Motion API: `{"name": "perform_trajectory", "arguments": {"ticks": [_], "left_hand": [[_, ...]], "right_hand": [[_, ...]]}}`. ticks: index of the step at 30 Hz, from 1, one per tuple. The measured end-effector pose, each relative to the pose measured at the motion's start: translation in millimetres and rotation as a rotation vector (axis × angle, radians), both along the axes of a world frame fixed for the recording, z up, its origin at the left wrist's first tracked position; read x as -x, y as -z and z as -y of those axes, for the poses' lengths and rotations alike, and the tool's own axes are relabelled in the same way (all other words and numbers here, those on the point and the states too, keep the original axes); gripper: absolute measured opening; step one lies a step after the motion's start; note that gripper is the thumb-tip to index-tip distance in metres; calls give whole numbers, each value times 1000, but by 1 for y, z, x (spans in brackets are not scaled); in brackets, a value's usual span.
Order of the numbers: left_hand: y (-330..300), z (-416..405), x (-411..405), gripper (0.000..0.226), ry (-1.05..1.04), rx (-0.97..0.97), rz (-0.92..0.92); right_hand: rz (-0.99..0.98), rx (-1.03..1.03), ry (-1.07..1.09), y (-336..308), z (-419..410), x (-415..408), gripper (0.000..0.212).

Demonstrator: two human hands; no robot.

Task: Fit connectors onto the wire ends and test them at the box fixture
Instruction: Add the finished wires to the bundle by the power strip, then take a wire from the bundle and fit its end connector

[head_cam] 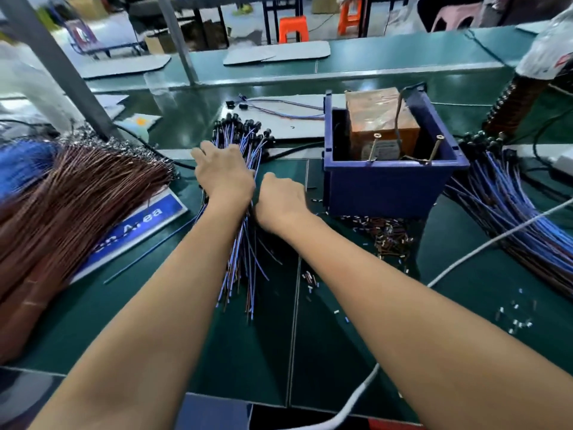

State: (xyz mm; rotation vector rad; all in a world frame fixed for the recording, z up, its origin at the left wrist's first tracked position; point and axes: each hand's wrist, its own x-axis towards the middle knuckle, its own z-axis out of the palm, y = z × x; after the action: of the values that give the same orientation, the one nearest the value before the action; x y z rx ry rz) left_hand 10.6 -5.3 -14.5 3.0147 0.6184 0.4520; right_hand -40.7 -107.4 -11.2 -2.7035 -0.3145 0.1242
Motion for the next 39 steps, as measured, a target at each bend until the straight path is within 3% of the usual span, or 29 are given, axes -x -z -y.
{"name": "perform_trajectory", "arguments": {"ticks": [6,11,13,15,17,19,23,27,34,37,39], "left_hand": [[8,4,-3,26,27,24,40],[-1,10,4,28,0,193,277],[-7,14,7,18,43,544,396],[-15,21,8,10,65,1074,476],[-20,24,10,13,14,1321,483],[-22,24,7,5,-15,1108,395],[-11,34,5,42,-9,393,209],[-8,48,-1,41,97,44,246],[-5,44,-20,25,54,-60,-91],[-4,42,-16,24,76,-56,-75],[-11,42,-14,24,58,77,34]], "right_hand": [[34,10,-16,6,1,1,30],[21,-14,-29,7,5,3,33],[2,-23,-43,5,5,4,32],[-53,-76,-31,4,6,7,33],[-120,-200,9,5,9,9,33],[-163,-357,70,5,15,12,31],[-204,-490,104,6,23,16,30],[-259,-553,114,8,26,15,23],[-289,-606,114,18,29,9,21],[-292,-647,112,25,31,7,18],[-294,-707,118,26,32,10,11]]}}
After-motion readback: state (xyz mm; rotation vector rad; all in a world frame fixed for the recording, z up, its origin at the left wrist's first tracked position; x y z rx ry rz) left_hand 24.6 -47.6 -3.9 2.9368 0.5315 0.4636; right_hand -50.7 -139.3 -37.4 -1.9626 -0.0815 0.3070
